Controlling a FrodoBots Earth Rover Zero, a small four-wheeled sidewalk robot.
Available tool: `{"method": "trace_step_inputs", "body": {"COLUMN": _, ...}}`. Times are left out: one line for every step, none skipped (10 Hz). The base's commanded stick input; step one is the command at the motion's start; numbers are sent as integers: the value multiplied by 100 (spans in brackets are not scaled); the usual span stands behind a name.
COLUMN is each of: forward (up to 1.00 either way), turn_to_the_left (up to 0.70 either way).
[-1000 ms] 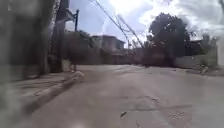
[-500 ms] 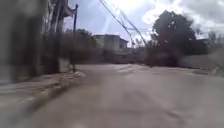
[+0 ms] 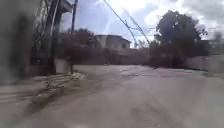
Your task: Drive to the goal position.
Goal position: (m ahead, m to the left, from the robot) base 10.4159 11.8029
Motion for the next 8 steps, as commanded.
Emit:
{"method": "trace_step_inputs", "body": {"forward": 100, "turn_to_the_left": -1}}
{"method": "trace_step_inputs", "body": {"forward": 100, "turn_to_the_left": -1}}
{"method": "trace_step_inputs", "body": {"forward": 100, "turn_to_the_left": -1}}
{"method": "trace_step_inputs", "body": {"forward": 100, "turn_to_the_left": -1}}
{"method": "trace_step_inputs", "body": {"forward": 100, "turn_to_the_left": -1}}
{"method": "trace_step_inputs", "body": {"forward": 100, "turn_to_the_left": -1}}
{"method": "trace_step_inputs", "body": {"forward": 100, "turn_to_the_left": -2}}
{"method": "trace_step_inputs", "body": {"forward": 100, "turn_to_the_left": -1}}
